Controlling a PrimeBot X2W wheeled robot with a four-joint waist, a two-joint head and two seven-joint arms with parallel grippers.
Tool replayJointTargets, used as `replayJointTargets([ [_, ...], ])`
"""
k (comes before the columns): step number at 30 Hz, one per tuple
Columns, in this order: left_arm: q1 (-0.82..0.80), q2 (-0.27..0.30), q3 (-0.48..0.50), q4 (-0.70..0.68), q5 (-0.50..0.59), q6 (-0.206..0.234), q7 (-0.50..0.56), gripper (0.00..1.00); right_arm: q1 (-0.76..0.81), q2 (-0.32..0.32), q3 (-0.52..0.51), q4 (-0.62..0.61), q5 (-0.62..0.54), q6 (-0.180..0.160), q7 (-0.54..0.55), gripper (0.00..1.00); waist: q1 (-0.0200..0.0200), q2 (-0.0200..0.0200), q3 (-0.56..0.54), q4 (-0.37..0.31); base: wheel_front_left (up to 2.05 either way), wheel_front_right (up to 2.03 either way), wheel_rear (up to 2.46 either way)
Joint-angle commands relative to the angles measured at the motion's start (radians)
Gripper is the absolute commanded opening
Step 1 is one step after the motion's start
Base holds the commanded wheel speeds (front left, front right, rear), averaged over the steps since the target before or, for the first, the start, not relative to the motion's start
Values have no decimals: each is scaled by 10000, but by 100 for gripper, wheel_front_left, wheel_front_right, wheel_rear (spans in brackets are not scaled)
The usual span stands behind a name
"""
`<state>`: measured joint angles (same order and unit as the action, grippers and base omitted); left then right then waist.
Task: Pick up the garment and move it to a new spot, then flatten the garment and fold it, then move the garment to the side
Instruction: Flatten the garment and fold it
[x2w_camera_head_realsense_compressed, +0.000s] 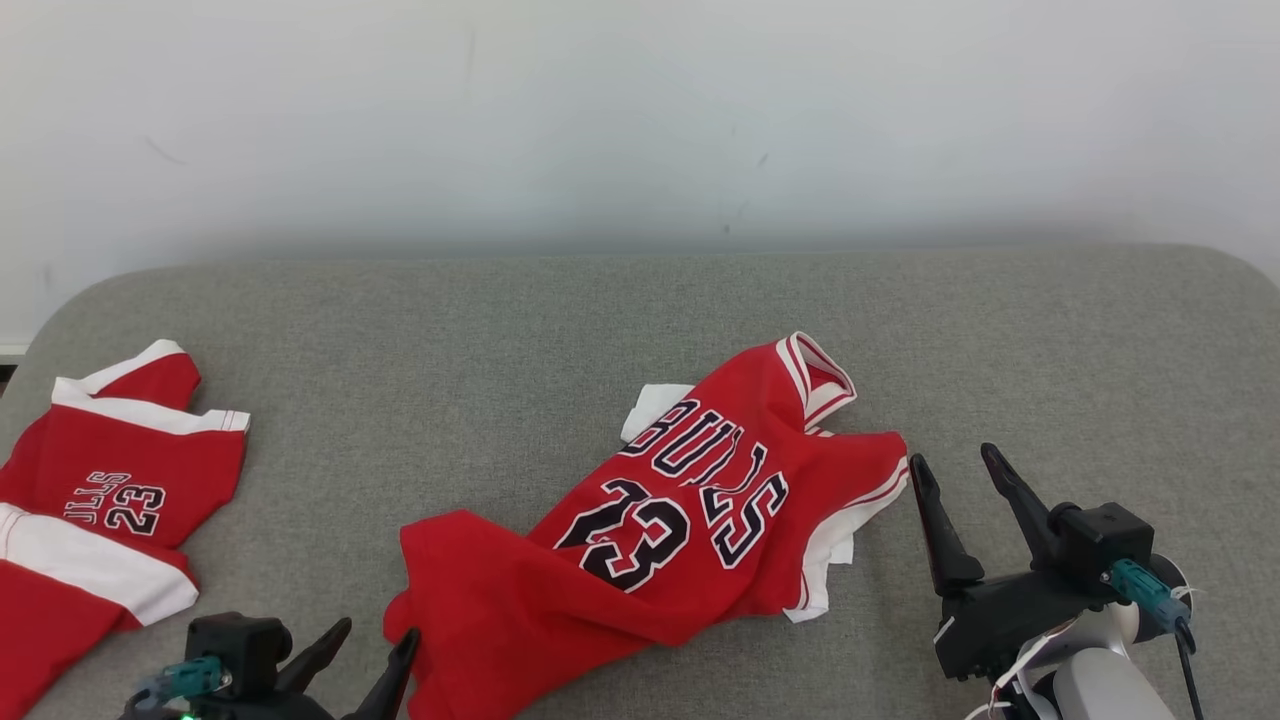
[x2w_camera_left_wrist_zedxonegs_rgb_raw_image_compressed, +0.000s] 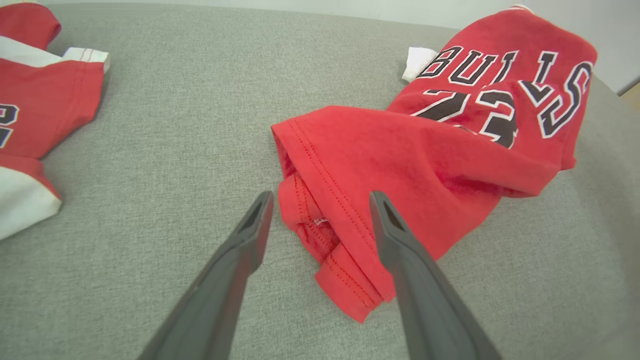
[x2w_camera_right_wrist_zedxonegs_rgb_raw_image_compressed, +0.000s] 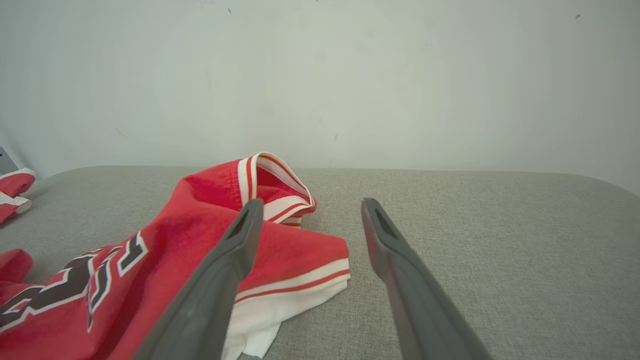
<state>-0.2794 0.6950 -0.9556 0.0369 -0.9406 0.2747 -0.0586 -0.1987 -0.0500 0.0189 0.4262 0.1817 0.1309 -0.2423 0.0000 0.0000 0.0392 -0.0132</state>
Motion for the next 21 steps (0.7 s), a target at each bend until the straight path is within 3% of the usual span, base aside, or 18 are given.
replayJointTargets([
  [1,-6,66,32,-101,68,40,-33,100,-47,-25,-22,27,3,-3,-49,100,0,0,-17,8,0,0,0],
  [8,-295,-329,-71,284,-163,-406,83,100,-159,-22,64,71,47,-3,-59,100,0,0,6,-46,0,0,0],
  [21,-736,-1368,-253,2777,-626,-1704,50,100,-360,-22,67,76,30,-3,-83,100,0,0,335,-464,0,0,0],
])
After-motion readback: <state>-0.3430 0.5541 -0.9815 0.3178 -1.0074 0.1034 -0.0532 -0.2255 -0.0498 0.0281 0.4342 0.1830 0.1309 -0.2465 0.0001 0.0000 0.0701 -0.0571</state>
